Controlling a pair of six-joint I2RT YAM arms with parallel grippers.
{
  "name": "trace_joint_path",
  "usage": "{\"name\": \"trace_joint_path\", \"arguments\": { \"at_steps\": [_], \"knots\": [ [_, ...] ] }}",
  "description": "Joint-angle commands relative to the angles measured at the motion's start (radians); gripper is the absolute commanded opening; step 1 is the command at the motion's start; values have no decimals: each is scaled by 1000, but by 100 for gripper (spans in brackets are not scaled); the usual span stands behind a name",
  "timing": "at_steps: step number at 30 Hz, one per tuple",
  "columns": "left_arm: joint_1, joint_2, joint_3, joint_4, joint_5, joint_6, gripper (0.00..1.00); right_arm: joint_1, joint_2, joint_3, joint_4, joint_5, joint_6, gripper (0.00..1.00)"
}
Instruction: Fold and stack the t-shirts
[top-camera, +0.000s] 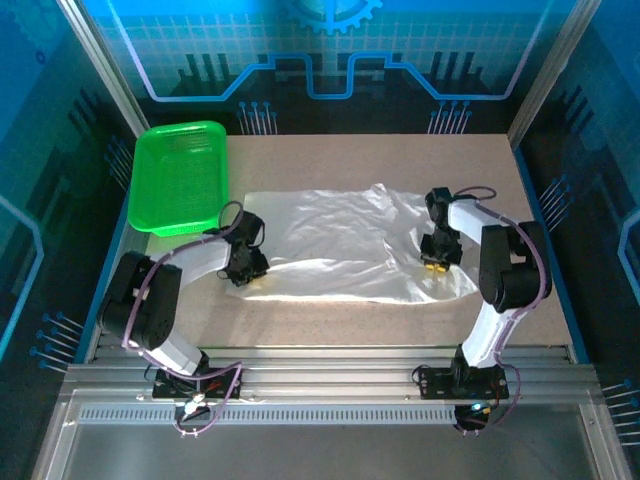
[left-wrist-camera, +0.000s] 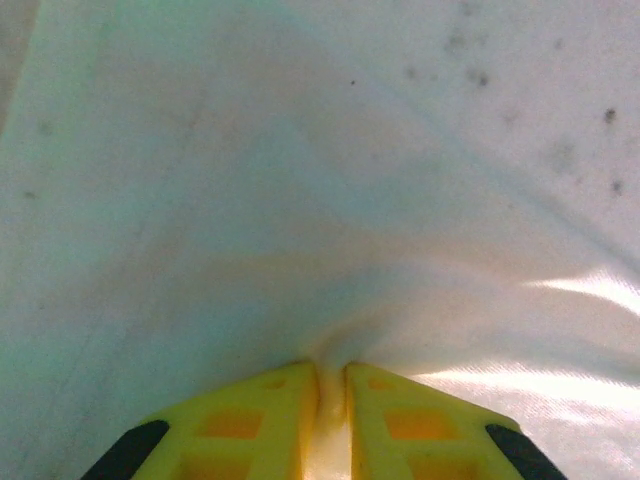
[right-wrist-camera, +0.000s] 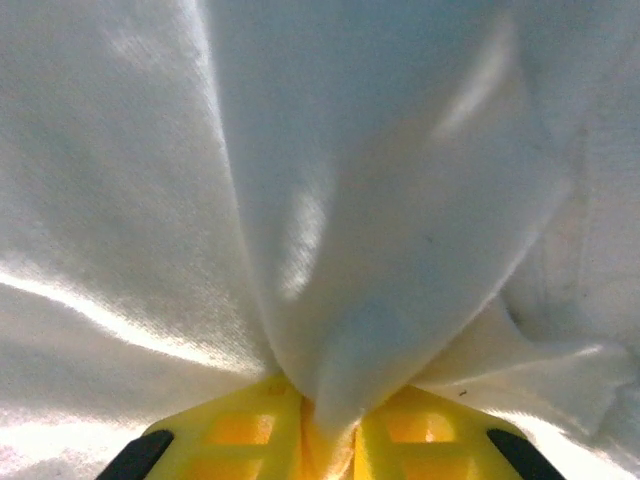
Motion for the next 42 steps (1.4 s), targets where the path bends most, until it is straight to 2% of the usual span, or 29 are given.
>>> {"name": "trace_joint_path", "arguments": {
  "at_steps": [1,3,4,5,6,10,13,14,16,19,24,28,34,42],
  "knots": [
    [-28,-12,-116,-162,61,-64,18,22,-28,-99,-48,-19,43,19],
    [-43,-53,-130,-185,70,-83,18,27,-60,-125,-51,-28,60,22],
    [-45,-80,-130,-192,74,-90,19,27,-77,-131,-52,-34,70,27],
    [-45,-108,-115,-198,73,-94,24,27,-100,-127,-49,-44,74,33],
    [-45,-132,-88,-211,64,-90,31,27,-119,-112,-55,-47,75,36],
    [-34,-126,204,-309,43,-16,64,26,-182,103,-136,-41,49,57],
    [9,-22,490,-367,4,85,80,13,-168,301,-109,-69,-65,68],
    [41,29,572,-363,10,114,82,7,-137,368,-83,-79,-125,75],
    [92,147,715,-363,9,176,83,-10,-32,493,-40,-144,-247,78],
    [150,351,927,-400,39,237,82,-12,218,764,-118,-169,-374,74],
    [183,520,1065,-397,74,289,81,27,453,981,-143,-179,-520,74],
    [194,581,1051,-364,68,300,80,59,536,1003,-111,-229,-582,74],
    [203,609,983,-330,40,302,80,85,594,1004,-91,-295,-594,74],
    [206,582,866,-265,67,285,79,114,699,1076,-132,-240,-557,70]
  ]
}}
